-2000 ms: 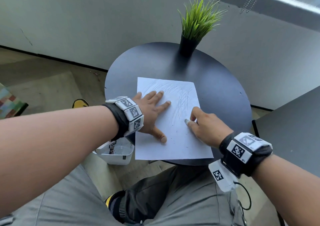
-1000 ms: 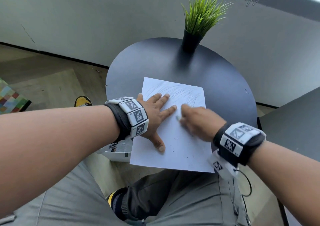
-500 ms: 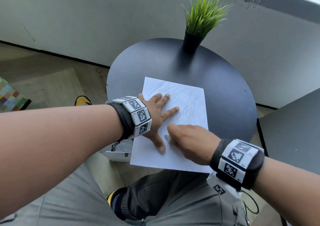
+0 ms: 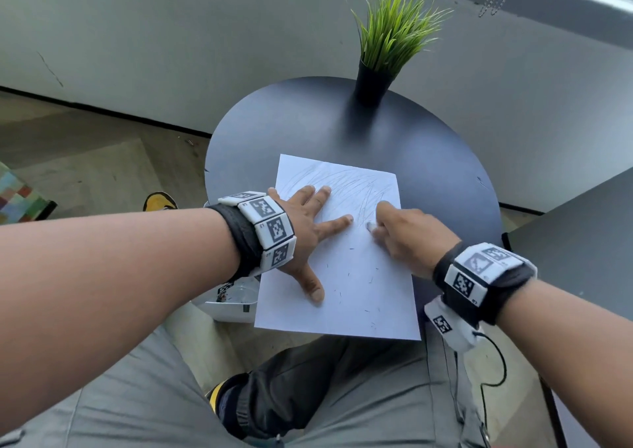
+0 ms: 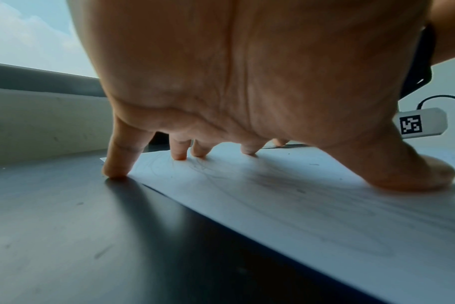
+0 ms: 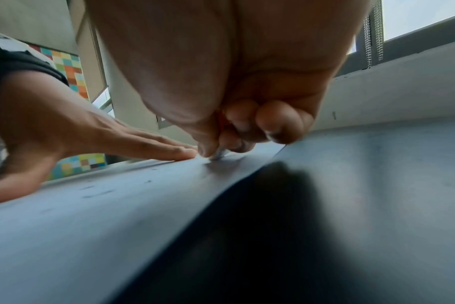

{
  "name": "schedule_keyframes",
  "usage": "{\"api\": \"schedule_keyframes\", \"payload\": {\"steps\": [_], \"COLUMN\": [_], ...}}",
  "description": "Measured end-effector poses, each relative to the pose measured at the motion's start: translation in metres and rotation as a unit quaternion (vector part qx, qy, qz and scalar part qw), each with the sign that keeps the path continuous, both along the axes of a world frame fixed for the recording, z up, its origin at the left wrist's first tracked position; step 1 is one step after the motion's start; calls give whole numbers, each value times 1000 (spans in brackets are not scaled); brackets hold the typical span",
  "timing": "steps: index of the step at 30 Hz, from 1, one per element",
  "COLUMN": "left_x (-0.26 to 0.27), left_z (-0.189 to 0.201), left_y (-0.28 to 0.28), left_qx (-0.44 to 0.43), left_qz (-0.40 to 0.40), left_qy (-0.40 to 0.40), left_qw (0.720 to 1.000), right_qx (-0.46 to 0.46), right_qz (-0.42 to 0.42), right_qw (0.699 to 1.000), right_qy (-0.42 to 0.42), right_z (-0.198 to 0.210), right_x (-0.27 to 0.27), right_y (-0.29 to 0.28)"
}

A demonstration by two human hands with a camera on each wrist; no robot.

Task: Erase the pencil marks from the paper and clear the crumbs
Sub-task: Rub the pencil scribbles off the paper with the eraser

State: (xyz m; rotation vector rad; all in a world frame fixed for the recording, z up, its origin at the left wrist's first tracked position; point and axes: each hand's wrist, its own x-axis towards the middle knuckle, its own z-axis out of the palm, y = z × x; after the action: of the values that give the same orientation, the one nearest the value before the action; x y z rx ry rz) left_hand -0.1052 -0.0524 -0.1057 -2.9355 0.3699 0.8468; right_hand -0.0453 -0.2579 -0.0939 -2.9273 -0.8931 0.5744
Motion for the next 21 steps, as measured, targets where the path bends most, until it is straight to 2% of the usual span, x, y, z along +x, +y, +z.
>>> {"api": "schedule_keyframes", "payload": {"steps": [2, 4, 5, 8, 9, 11, 13, 14, 15, 17, 18, 19, 21], "left_x": [-1, -1, -1, 0, -1, -1, -2, -2, -2, -1, -1, -1, -1], "left_z": [0, 0, 0, -1, -1, -1, -1, 0, 0, 1, 1, 2, 2], "left_y": [0, 0, 0, -1, -1, -1, -1, -1, -1, -2, -3, -3, -2], "left_qx": [3, 2, 2, 5, 7, 8, 9, 10, 10, 7, 8, 8, 8], "left_qz": [1, 3, 3, 1, 0, 2, 2, 1, 0, 2, 3, 4, 6], "left_qy": [2, 3, 2, -6, -7, -6, -6, -7, -7, -8, -7, -5, -2], "left_qw": [1000, 1000, 1000, 1000, 1000, 1000, 1000, 1000, 1000, 1000, 1000, 1000, 1000], "right_qx": [5, 7, 2, -5, 1, 5, 18, 11, 3, 1, 8, 12, -2], "right_qz": [47, 133, 142, 12, -7, 42, 138, 150, 130, 22, -5, -3, 56], "right_qw": [999, 990, 988, 1000, 1000, 999, 989, 986, 989, 999, 1000, 1000, 998], "right_qy": [0, 46, 59, 21, 9, 13, 52, 64, 62, 33, 13, 3, 16], "right_z": [-2, -2, -1, 4, 3, 5, 4, 4, 4, 4, 3, 3, 3], "right_x": [-14, -40, -44, -8, -3, -19, -50, -54, -46, -15, -7, -8, -30], "right_y": [2, 6, 4, -6, -10, -6, 2, 2, -1, -6, -8, -7, 1]}}
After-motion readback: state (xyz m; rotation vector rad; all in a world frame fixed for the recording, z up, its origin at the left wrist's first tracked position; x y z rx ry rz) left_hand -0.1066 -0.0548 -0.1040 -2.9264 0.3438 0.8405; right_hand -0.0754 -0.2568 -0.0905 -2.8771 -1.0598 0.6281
